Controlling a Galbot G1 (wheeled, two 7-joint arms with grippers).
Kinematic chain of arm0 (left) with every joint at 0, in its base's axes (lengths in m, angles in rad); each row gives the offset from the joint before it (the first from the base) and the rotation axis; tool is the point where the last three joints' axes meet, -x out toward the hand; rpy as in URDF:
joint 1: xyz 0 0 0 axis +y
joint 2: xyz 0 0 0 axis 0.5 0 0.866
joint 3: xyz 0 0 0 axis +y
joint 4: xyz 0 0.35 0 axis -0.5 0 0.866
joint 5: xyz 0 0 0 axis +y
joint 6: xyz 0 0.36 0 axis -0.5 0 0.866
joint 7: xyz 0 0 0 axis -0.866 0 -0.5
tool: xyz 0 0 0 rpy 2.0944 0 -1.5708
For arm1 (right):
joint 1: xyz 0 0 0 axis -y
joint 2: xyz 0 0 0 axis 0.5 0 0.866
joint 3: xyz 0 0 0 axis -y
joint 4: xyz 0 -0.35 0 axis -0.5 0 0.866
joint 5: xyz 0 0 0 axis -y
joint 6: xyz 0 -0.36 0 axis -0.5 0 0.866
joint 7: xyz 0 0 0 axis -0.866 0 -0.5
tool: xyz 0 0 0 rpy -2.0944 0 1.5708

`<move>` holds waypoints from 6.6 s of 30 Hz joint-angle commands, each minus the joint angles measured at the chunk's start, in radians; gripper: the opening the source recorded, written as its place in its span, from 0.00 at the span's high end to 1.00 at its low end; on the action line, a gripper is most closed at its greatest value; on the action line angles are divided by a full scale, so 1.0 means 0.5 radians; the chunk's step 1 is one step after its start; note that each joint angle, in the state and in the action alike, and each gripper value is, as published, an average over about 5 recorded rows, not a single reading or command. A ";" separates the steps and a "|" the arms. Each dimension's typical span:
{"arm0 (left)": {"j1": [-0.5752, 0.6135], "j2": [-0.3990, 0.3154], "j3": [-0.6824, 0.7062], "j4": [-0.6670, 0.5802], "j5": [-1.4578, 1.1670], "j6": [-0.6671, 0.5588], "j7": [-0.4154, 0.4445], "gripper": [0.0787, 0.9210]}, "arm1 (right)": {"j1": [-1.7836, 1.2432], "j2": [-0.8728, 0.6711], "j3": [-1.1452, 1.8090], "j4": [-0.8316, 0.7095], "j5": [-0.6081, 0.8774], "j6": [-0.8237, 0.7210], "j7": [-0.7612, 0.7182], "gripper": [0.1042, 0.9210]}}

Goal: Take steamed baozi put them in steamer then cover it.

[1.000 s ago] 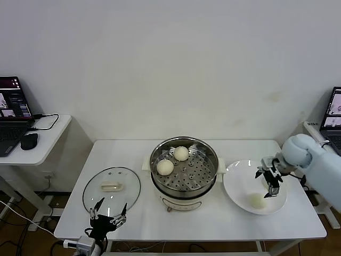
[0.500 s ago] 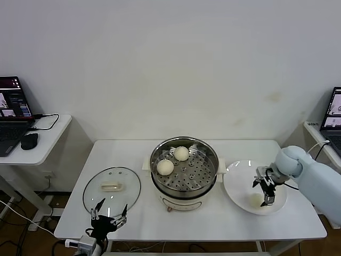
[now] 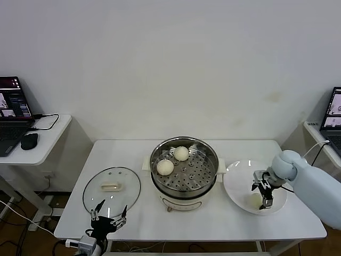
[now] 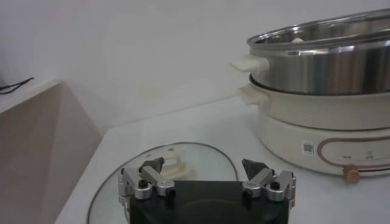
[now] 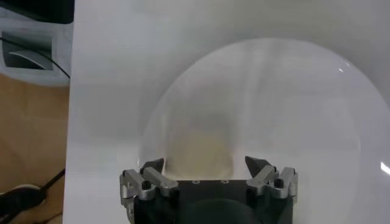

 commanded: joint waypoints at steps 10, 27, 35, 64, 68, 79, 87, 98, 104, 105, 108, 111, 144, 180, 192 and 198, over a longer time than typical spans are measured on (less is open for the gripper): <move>-0.017 -0.007 0.011 0.020 0.002 -0.001 -0.001 0.12 | -0.005 0.022 0.005 -0.061 -0.016 0.004 -0.005 0.26; -0.045 -0.011 0.013 0.013 -0.002 0.000 -0.001 0.12 | 0.578 -0.119 -0.193 0.076 0.358 -0.065 -0.106 0.36; -0.073 -0.019 0.010 0.009 -0.007 -0.007 -0.013 0.12 | 1.456 0.094 -0.757 0.073 0.720 -0.080 -0.188 0.36; -0.100 -0.033 -0.085 0.059 -0.100 -0.025 -0.064 0.12 | 1.587 0.881 -0.978 0.192 0.562 1.520 -0.369 0.36; -0.099 -0.048 -0.080 0.055 -0.091 -0.026 -0.065 0.12 | 1.576 0.827 -1.076 0.340 0.601 1.523 -0.388 0.36; -0.065 -0.074 -0.087 0.024 -0.086 -0.042 -0.066 0.12 | 1.350 0.822 -1.086 0.498 0.349 1.586 -0.363 0.36; -0.068 -0.071 -0.098 0.013 -0.094 -0.037 -0.061 0.12 | 1.204 0.850 -1.038 0.434 0.136 1.605 -0.318 0.36; -0.072 -0.080 -0.091 0.033 -0.090 -0.038 -0.063 0.12 | 1.111 0.921 -1.005 0.282 0.099 1.620 -0.291 0.36; -0.079 -0.082 -0.090 0.042 -0.086 -0.036 -0.063 0.12 | 1.085 0.920 -1.011 0.303 0.132 1.607 -0.293 0.36; -0.081 -0.082 -0.090 0.045 -0.085 -0.036 -0.063 0.12 | 1.083 0.918 -1.010 0.311 0.133 1.605 -0.294 0.36; -0.086 -0.082 -0.088 0.050 -0.083 -0.035 -0.062 0.12 | 1.084 0.910 -1.009 0.338 0.139 1.599 -0.299 0.36; -0.088 -0.083 -0.086 0.052 -0.081 -0.035 -0.062 0.12 | 1.087 0.899 -1.010 0.362 0.146 1.594 -0.303 0.36; -0.068 -0.004 -0.017 0.001 -0.094 0.003 -0.034 0.12 | 1.292 -0.091 -0.506 0.318 1.010 -0.374 -0.097 0.12; -0.036 0.015 0.024 0.006 -0.053 0.017 -0.039 0.12 | 0.337 0.048 0.062 -0.486 -0.038 0.189 0.017 0.12; -0.041 0.012 0.019 0.021 -0.052 0.017 -0.040 0.12 | 0.284 0.103 0.132 -0.610 -0.228 0.218 0.077 0.12; -0.044 0.002 0.026 0.029 -0.042 0.016 -0.043 0.12 | 0.285 0.161 0.150 -0.673 -0.295 0.264 0.099 0.12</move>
